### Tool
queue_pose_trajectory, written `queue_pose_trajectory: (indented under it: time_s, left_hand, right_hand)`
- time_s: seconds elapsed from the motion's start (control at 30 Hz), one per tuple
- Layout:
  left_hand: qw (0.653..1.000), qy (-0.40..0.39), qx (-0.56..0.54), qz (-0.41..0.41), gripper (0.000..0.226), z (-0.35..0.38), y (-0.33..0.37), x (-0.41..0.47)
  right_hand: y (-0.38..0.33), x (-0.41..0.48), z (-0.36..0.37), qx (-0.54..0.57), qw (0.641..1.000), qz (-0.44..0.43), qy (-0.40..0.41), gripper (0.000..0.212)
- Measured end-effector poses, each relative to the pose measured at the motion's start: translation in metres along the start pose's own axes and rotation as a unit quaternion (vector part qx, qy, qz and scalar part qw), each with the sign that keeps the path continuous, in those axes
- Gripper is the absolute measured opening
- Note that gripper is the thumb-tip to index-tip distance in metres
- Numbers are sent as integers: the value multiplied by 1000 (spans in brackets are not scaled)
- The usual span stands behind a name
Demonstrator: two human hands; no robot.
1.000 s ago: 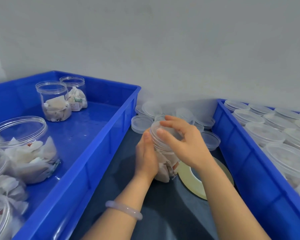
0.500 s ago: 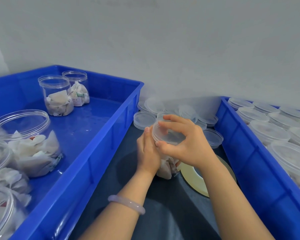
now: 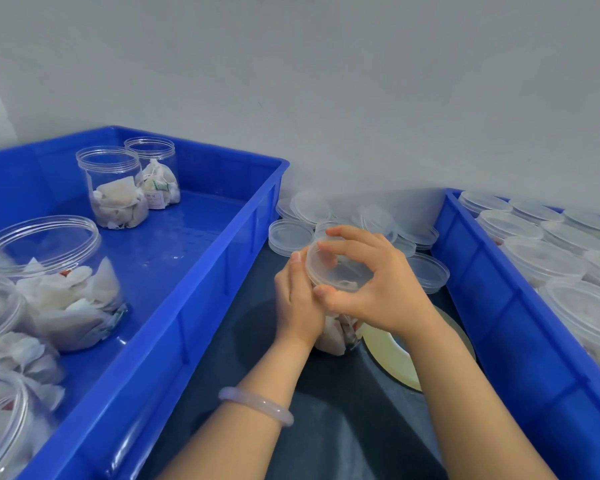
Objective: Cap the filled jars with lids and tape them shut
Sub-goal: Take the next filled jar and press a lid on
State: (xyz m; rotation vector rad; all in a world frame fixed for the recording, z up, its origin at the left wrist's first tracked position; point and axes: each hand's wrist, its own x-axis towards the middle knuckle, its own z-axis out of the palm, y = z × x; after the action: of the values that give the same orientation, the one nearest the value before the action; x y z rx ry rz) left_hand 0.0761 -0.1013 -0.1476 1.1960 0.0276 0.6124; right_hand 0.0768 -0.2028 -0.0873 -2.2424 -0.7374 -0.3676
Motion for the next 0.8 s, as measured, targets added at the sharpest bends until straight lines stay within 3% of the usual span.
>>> queue_pose_trajectory:
  time_s: [0.43, 0.5, 0.67, 0.8]
  left_hand:
    - [1000, -5, -10, -7, 53, 1, -1, 2]
    - [1000, -11, -19, -11, 53, 0, -3, 2]
    - [1000, 10, -22, -14, 51, 3, -2, 3]
    - [1000, 24, 3, -4, 50, 4, -3, 3]
  right_hand:
    - [-6, 1, 7, -72, 996, 37, 27, 48]
    - [-9, 0, 2, -87, 996, 34, -8, 50]
    - [-15, -3, -20, -128, 972, 77, -182, 70]
    - [-25, -7, -28, -194, 962, 107, -157, 58]
